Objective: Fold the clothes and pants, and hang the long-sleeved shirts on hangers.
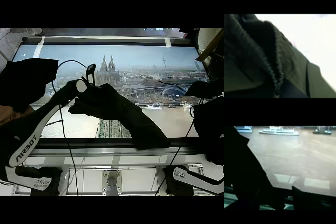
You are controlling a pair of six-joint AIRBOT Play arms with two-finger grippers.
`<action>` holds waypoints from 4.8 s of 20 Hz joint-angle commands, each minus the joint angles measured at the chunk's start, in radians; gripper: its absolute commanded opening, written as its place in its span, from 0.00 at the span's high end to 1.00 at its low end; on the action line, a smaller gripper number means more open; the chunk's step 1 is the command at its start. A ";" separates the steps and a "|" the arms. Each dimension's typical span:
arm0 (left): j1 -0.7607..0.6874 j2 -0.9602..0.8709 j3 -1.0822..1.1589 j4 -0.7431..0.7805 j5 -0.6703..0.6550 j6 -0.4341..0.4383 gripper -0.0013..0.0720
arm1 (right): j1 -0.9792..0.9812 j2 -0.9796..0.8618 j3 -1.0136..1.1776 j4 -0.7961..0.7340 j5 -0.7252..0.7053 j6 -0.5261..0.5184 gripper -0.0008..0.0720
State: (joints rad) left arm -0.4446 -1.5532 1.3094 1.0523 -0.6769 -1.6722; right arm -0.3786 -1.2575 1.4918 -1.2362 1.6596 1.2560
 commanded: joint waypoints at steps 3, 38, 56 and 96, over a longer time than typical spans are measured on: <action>0.196 0.114 0.001 -0.006 -0.003 0.050 0.94 | -0.078 0.036 -0.294 0.019 0.020 -0.029 0.39; 0.364 0.345 0.106 -0.007 -0.055 0.101 0.94 | 0.208 -0.011 0.060 0.394 -0.589 -0.123 0.99; 0.347 0.718 -0.069 0.349 -0.645 0.079 0.94 | 0.253 0.067 0.192 0.212 -0.119 -0.069 0.99; 0.553 0.357 -0.448 0.166 -0.238 0.006 0.02 | 0.417 -0.417 -0.211 0.585 -0.520 -0.070 0.29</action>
State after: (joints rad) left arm 0.0929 -1.0431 0.7792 1.3003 -0.8223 -1.7752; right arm -0.0177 -1.5646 1.2098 -0.6743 1.1481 1.2106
